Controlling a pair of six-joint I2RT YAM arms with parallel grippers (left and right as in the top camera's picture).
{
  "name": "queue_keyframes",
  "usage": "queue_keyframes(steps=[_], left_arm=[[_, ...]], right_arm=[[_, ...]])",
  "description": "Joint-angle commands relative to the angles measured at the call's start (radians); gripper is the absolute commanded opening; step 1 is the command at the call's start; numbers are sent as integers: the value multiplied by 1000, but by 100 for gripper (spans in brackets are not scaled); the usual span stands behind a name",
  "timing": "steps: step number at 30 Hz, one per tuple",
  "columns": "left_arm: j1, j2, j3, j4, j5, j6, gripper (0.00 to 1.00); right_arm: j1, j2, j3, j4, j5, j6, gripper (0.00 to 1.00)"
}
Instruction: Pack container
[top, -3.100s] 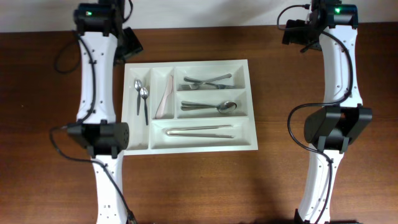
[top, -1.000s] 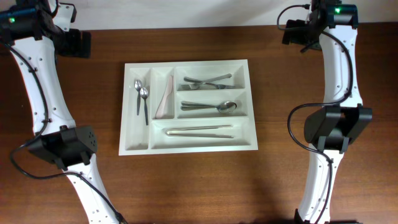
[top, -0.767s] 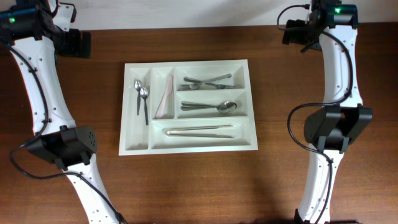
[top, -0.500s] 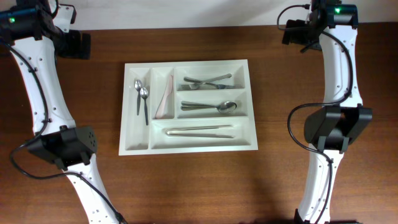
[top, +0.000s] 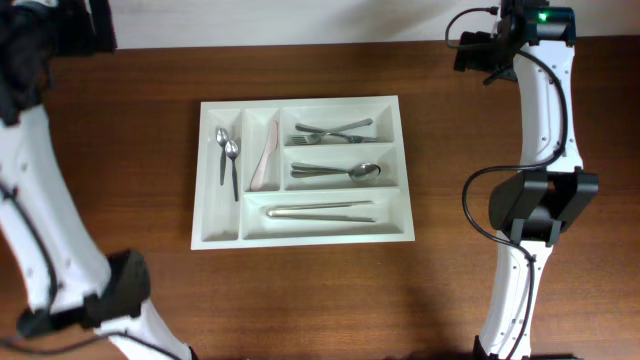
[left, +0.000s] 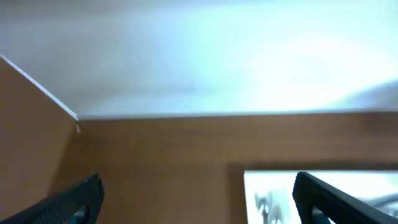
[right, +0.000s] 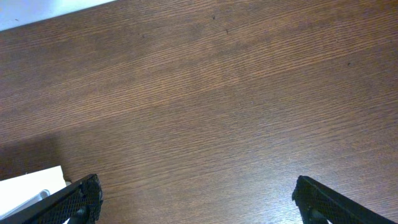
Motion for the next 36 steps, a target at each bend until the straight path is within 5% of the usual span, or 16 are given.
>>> queue_keyframes(steps=[1,26,36], left_arm=[[-28,-92,-155,74,20,-24,99],[-40,-1103,-1940,1278,3,-28,99],[-40,-1537,-2463,1568,6,-56,99]], right_arm=[[5,0,-2,0,16,12,99],[5,0,-2,-1,16,12,99],[5,0,-2,-1,16,12,99]])
